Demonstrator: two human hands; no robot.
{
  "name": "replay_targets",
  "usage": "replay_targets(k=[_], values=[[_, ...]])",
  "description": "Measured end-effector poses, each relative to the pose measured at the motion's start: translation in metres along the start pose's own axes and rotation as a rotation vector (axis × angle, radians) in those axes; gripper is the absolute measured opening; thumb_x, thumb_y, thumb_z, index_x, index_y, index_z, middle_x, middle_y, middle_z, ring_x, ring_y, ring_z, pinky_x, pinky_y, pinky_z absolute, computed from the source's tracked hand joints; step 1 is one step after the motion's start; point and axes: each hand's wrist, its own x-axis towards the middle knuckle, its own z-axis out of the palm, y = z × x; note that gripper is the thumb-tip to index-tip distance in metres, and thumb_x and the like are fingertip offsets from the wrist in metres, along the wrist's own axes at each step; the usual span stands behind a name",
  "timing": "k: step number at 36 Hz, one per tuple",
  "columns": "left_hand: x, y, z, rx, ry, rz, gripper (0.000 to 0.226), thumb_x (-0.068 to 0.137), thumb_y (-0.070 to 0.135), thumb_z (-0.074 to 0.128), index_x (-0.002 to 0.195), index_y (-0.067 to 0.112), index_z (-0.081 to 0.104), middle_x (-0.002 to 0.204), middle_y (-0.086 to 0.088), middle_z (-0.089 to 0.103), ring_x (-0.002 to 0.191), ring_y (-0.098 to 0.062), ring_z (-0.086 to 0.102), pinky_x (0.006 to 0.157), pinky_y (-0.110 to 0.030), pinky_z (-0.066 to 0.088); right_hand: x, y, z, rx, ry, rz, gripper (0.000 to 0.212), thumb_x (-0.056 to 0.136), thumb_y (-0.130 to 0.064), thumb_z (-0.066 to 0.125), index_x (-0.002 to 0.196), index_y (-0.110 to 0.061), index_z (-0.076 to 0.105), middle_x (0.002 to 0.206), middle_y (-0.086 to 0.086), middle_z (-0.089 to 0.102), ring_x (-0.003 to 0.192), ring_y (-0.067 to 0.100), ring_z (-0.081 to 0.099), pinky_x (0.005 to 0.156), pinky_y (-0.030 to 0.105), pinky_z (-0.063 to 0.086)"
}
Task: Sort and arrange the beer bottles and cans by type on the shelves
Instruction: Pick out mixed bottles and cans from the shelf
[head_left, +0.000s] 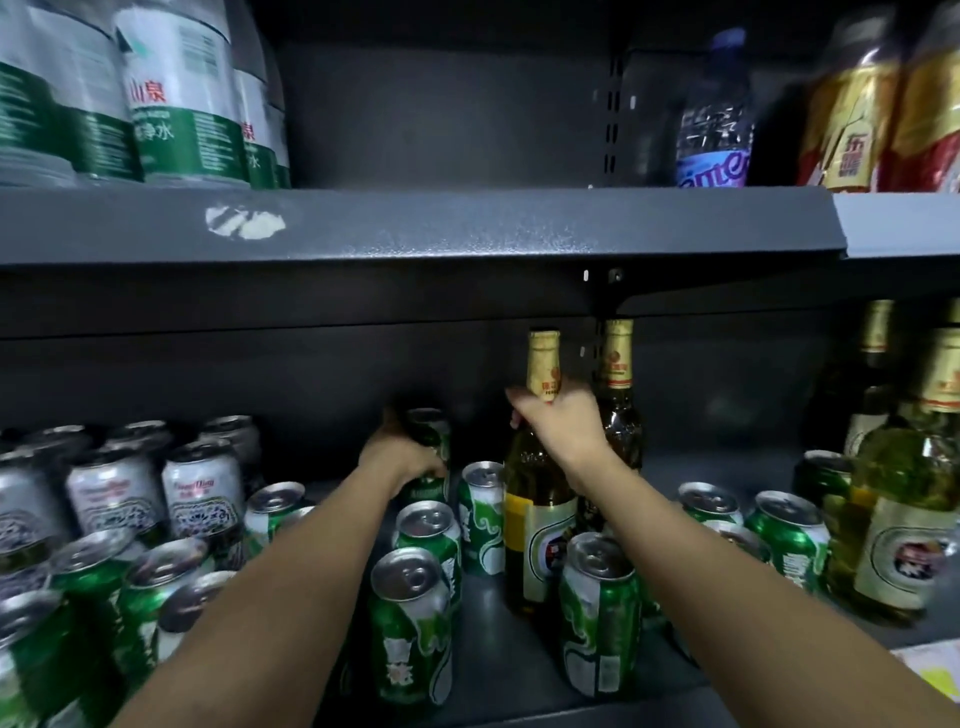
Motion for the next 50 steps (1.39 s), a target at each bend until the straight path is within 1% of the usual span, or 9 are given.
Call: replay_targets(k=[4,8,14,18,26,30,34,40,50], values=[[0.005,-0.006,0.008,0.159,-0.077,-0.031,0.111,0.06,0.016,0.089,0.149,0.01,0.024,0.134,-0.014,0.054,0.117,-0.03,0.056,0.092,-0.036,0.052,-0.001,0.004,-0.001,-0.069,0.049,-0.072,0.032,0.079,-0.041,0.071,0.079,-0.01,0.066,0.076,0.007,0.07,0.073,0.021,0.066,0.071,0.037,0.054],[0.014,-0.014,0.012,0.253,-0.143,-0.074,0.087,0.053,0.022,0.093,0.128,0.003,0.053,0.117,-0.012,0.064,0.103,-0.026,0.063,0.083,-0.033,0.056,-0.002,0.005,0.0,-0.109,0.087,-0.118,0.036,0.081,-0.045,0.068,0.083,-0.009,0.063,0.077,0.006,0.069,0.073,0.021,0.065,0.072,0.038,0.054],[0.004,-0.013,0.009,0.297,-0.269,-0.091,0.045,0.073,0.013,0.081,0.107,0.0,0.055,0.102,-0.012,0.061,0.087,-0.024,0.062,0.072,-0.032,0.052,-0.007,0.001,0.002,-0.149,0.123,-0.113,0.036,0.083,-0.047,0.065,0.08,-0.011,0.062,0.075,0.006,0.067,0.073,0.025,0.064,0.073,0.041,0.053],[-0.01,-0.007,0.0,0.306,-0.309,-0.121,0.042,0.085,0.008,0.066,0.124,-0.002,0.054,0.118,-0.018,0.059,0.091,-0.024,0.055,0.075,-0.032,0.047,-0.012,-0.003,-0.001,-0.126,0.079,-0.105,0.032,0.085,-0.045,0.065,0.076,-0.015,0.059,0.076,0.005,0.067,0.074,0.024,0.064,0.074,0.041,0.054],[-0.044,0.031,-0.027,0.281,0.101,0.053,0.032,0.091,0.009,0.05,0.121,0.002,0.056,0.13,-0.02,0.054,0.12,-0.035,0.051,0.094,-0.032,0.043,-0.015,-0.005,-0.003,-0.129,-0.026,0.045,0.04,0.079,-0.052,0.071,0.087,-0.013,0.066,0.09,0.007,0.068,0.086,0.026,0.064,0.072,0.033,0.05],[-0.072,0.044,-0.024,0.047,-0.087,0.198,0.047,0.077,-0.005,0.062,0.121,0.008,0.054,0.117,-0.012,0.059,0.109,-0.026,0.057,0.085,-0.032,0.051,-0.021,-0.012,-0.001,-0.064,-0.017,0.057,0.044,0.079,-0.047,0.073,0.1,-0.009,0.066,0.095,0.009,0.068,0.09,0.028,0.065,0.078,0.037,0.053],[-0.097,0.038,-0.018,-0.038,-0.266,0.172,0.082,0.071,0.01,0.082,0.14,0.018,0.039,0.126,-0.004,0.051,0.113,-0.017,0.053,0.097,-0.039,0.051,-0.033,-0.024,-0.003,-0.079,-0.074,-0.066,0.03,0.083,-0.04,0.071,0.091,-0.013,0.062,0.091,0.007,0.066,0.089,0.028,0.064,0.077,0.037,0.051],[-0.129,0.031,-0.008,-0.07,-0.196,0.159,0.102,0.065,0.026,0.089,0.147,0.012,0.029,0.135,-0.003,0.051,0.123,-0.018,0.05,0.105,-0.036,0.044,-0.056,-0.05,-0.005,-0.049,-0.144,-0.226,0.023,0.085,-0.035,0.069,0.089,-0.018,0.054,0.088,0.0,0.06,0.086,0.02,0.06,0.076,0.034,0.049],[-0.171,0.019,-0.02,-0.128,-0.121,0.146,0.122,0.034,0.06,0.09,0.138,0.012,0.046,0.13,-0.002,0.059,0.122,-0.017,0.054,0.106,-0.039,0.044,-0.096,-0.07,-0.014,-0.01,-0.139,-0.361,0.018,0.083,-0.031,0.07,0.086,-0.02,0.056,0.077,-0.008,0.058,0.077,0.014,0.059,0.069,0.03,0.046]])
